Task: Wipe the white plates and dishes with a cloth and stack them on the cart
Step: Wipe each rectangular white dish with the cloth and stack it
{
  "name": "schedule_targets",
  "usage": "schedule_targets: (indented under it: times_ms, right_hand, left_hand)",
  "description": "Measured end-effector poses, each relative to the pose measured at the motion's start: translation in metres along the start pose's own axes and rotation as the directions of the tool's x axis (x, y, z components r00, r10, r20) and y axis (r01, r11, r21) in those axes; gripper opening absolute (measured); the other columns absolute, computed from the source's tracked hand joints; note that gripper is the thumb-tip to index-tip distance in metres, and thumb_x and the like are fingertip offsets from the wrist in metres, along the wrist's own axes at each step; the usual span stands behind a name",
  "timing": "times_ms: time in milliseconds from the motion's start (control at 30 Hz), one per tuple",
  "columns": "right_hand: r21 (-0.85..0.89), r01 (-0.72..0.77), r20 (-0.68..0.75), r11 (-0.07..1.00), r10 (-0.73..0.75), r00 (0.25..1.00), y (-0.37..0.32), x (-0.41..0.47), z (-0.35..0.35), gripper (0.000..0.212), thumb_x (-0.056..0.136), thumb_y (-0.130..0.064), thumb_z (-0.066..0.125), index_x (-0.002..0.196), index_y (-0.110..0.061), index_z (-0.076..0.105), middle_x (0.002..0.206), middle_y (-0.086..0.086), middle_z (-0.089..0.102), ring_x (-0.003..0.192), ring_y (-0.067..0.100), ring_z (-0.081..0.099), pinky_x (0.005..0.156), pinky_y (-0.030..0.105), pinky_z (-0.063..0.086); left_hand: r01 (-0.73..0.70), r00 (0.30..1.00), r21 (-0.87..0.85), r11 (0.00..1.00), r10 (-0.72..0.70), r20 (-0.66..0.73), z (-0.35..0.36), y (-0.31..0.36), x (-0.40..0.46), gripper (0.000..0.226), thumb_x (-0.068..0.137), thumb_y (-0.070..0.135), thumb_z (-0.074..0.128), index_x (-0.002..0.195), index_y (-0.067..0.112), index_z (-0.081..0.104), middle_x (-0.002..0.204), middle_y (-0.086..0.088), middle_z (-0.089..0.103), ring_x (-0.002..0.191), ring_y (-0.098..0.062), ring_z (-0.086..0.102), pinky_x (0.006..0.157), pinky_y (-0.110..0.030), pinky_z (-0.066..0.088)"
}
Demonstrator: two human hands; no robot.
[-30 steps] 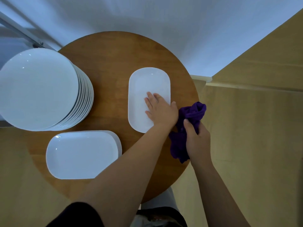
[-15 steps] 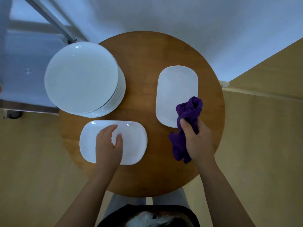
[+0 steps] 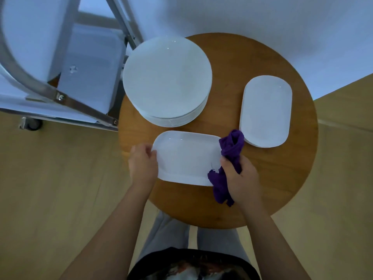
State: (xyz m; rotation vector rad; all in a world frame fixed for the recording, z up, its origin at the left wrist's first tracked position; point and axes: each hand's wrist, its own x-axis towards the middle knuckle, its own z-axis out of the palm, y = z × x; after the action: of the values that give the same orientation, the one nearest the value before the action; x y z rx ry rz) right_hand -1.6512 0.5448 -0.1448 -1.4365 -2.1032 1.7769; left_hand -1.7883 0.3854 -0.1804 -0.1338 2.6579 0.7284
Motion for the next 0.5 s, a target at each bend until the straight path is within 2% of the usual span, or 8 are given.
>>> schedule_targets:
  times_ms: [67, 200, 300, 367, 433, 500]
  right_hand:
    - [0.033, -0.024, -0.046, 0.999, 0.025, 0.999, 0.002, 0.000, 0.006, 0.013, 0.092, -0.030, 0.054, 0.081, -0.025, 0.054, 0.079, 0.000, 0.060, 0.066, 0.008, 0.056, 0.053, 0.014, 0.041]
    - [0.132, -0.065, -0.158, 0.989, 0.086, 0.984, 0.003, 0.002, 0.021, 0.006, 0.094, -0.025, 0.051, 0.090, -0.028, 0.051, 0.089, 0.004, 0.060, 0.078, 0.015, 0.057, 0.063, 0.024, 0.046]
    - [0.082, -0.025, -0.233, 0.996, 0.044, 0.972, 0.003, 0.002, 0.034, 0.010, 0.095, -0.021, 0.049, 0.093, -0.031, 0.049, 0.102, 0.007, 0.059, 0.092, 0.021, 0.058, 0.077, 0.035, 0.051]
    - [0.042, -0.001, -0.257, 0.999, 0.012, 0.966, 0.000, 0.003, 0.041, 0.011, 0.094, -0.017, 0.050, 0.102, -0.024, 0.052, 0.110, 0.009, 0.058, 0.099, 0.026, 0.056, 0.086, 0.043, 0.050]
    - [-0.048, -0.002, -0.253, 0.999, -0.010, 0.967, 0.000, 0.007, 0.047, 0.018, 0.092, -0.014, 0.050, 0.109, -0.011, 0.054, 0.114, 0.011, 0.057, 0.105, 0.029, 0.054, 0.092, 0.048, 0.047]
    - [-0.202, -0.042, -0.249, 0.978, -0.010, 0.968, 0.000, 0.013, 0.052, 0.034, 0.091, -0.014, 0.052, 0.124, -0.007, 0.051, 0.130, 0.010, 0.051, 0.119, 0.027, 0.046, 0.103, 0.047, 0.040]
  left_hand:
    - [-0.009, 1.000, 0.003, 1.000, 0.009, 0.024, -0.002, -0.001, 0.003, 0.016, 0.092, 0.011, 0.054, 0.105, 0.006, 0.062, 0.103, -0.007, 0.057, 0.086, -0.015, 0.050, 0.071, -0.027, 0.039]
    - [-0.031, 0.998, -0.039, 0.999, 0.033, 0.051, -0.007, -0.002, 0.000, 0.011, 0.093, 0.012, 0.053, 0.102, 0.009, 0.059, 0.099, 0.000, 0.050, 0.084, -0.013, 0.048, 0.069, -0.026, 0.037]
    - [-0.027, 0.996, -0.181, 0.983, 0.042, 0.078, -0.016, 0.003, -0.002, 0.007, 0.093, 0.015, 0.053, 0.100, 0.017, 0.055, 0.098, 0.004, 0.051, 0.084, -0.012, 0.051, 0.067, -0.023, 0.039]
    - [0.051, 0.988, -0.354, 0.934, 0.005, 0.156, -0.020, 0.007, -0.002, 0.005, 0.093, 0.019, 0.053, 0.095, 0.023, 0.050, 0.093, 0.007, 0.055, 0.082, -0.008, 0.053, 0.062, -0.020, 0.040]
    - [0.213, 0.951, -0.492, 0.844, -0.064, 0.303, -0.023, 0.014, -0.003, 0.002, 0.095, 0.029, 0.050, 0.095, 0.027, 0.049, 0.091, 0.011, 0.054, 0.083, -0.006, 0.052, 0.061, -0.020, 0.039]
    - [0.322, 0.900, -0.511, 0.797, -0.090, 0.426, -0.022, 0.018, -0.005, 0.019, 0.097, 0.044, 0.042, 0.107, 0.030, 0.050, 0.099, 0.013, 0.056, 0.088, -0.005, 0.052, 0.068, -0.021, 0.042]
